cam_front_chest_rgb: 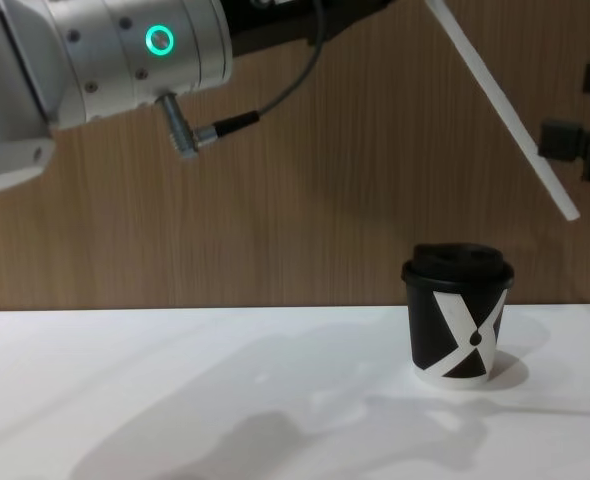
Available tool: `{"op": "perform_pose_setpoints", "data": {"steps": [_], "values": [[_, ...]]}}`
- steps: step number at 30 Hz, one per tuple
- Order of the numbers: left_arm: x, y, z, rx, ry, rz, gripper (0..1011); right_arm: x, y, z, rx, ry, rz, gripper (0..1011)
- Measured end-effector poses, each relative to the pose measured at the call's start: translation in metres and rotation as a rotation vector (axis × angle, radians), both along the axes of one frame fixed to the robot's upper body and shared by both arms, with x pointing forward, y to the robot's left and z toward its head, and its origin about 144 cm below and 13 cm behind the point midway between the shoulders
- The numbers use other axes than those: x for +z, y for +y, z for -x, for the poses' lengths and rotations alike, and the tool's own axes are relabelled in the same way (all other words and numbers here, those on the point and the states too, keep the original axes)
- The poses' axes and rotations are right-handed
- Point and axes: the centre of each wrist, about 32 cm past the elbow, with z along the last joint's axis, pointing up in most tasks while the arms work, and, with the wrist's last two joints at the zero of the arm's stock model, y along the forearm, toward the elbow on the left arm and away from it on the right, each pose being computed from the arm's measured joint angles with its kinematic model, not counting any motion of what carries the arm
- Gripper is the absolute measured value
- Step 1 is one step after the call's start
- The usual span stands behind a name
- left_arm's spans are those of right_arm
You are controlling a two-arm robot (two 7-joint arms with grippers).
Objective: Pick up the straw with one hand, pass it to the other hand, and insert it into the cup.
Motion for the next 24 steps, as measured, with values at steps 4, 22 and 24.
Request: {"op": "perform_pose_setpoints", "data": {"steps": [4, 22, 24], "values": [[0.007, -0.001, 0.001, 0.01, -0.048, -0.053, 12, 0.0, 0.0, 0.0, 0.0, 0.0, 0.0, 1001], [0.031, -0.009, 0.0, 0.097, -0.264, -0.278, 14, 0.0, 0.0, 0.0, 0.0, 0.0, 0.0, 1001], [0.032, -0.009, 0.0, 0.104, -0.272, -0.287, 12, 0.0, 0.0, 0.0, 0.0, 0.0, 0.0, 1001]]}}
